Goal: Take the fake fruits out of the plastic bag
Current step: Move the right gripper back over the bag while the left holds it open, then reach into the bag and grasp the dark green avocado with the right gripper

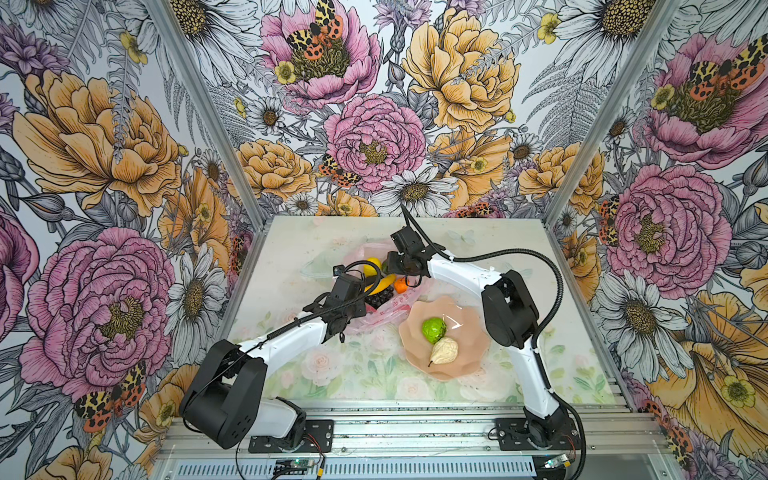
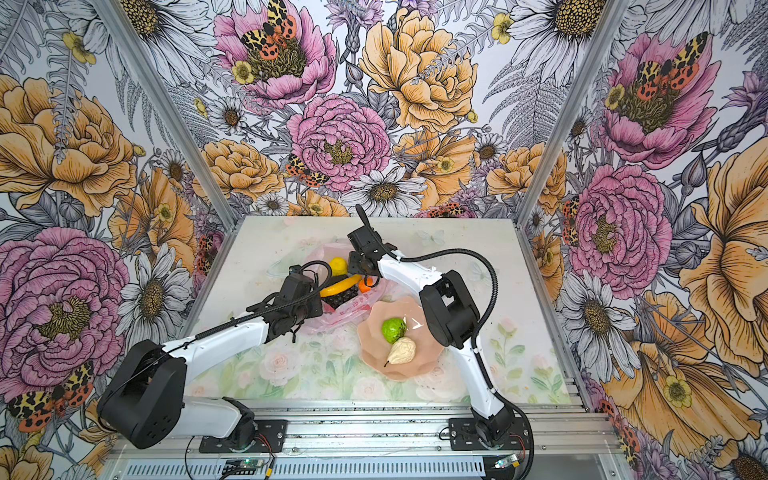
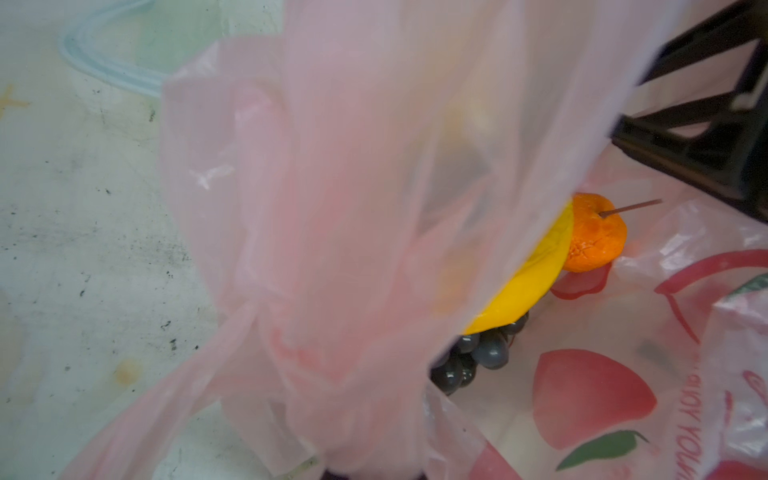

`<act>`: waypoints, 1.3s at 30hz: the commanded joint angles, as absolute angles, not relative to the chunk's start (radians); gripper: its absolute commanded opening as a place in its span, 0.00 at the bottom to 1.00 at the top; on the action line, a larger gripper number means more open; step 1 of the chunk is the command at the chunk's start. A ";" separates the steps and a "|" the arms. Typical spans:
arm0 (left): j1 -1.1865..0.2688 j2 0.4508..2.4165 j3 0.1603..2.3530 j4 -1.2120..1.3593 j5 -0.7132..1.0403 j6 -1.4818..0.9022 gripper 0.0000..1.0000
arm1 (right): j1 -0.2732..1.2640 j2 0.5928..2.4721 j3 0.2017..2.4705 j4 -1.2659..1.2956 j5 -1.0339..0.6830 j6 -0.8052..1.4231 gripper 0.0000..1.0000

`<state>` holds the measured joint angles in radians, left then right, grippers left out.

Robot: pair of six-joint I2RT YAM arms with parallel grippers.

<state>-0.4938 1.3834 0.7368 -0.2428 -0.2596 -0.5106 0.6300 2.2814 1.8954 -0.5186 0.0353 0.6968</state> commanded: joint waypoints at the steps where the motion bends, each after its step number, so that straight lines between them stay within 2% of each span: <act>1: -0.486 1.388 0.731 -0.213 -0.236 -0.525 0.00 | 0.625 2.329 1.963 -0.508 0.063 0.718 0.60; 4: -0.486 1.391 0.737 -0.218 -0.239 -0.522 0.00 | 0.619 2.359 1.994 -0.508 0.103 0.734 0.66; 8: -0.483 1.394 0.739 -0.226 -0.249 -0.522 0.00 | 0.609 2.414 2.059 -0.510 0.082 0.744 0.68; 23: -0.476 1.425 0.755 -0.245 -0.276 -0.540 0.00 | 0.614 2.548 2.204 -0.553 0.069 0.725 0.69; 30: -0.473 1.432 0.761 -0.242 -0.275 -0.542 0.00 | 0.623 2.565 2.240 -0.555 0.071 0.710 0.56; 39: -0.460 1.437 0.758 -0.239 -0.264 -0.551 0.00 | 0.626 2.533 2.283 -0.555 0.039 0.680 0.53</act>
<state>-0.4706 1.4273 0.7372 -0.2436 -0.2554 -0.5354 0.6212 2.5481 2.2436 -0.5560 0.0544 0.7052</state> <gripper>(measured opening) 0.050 0.559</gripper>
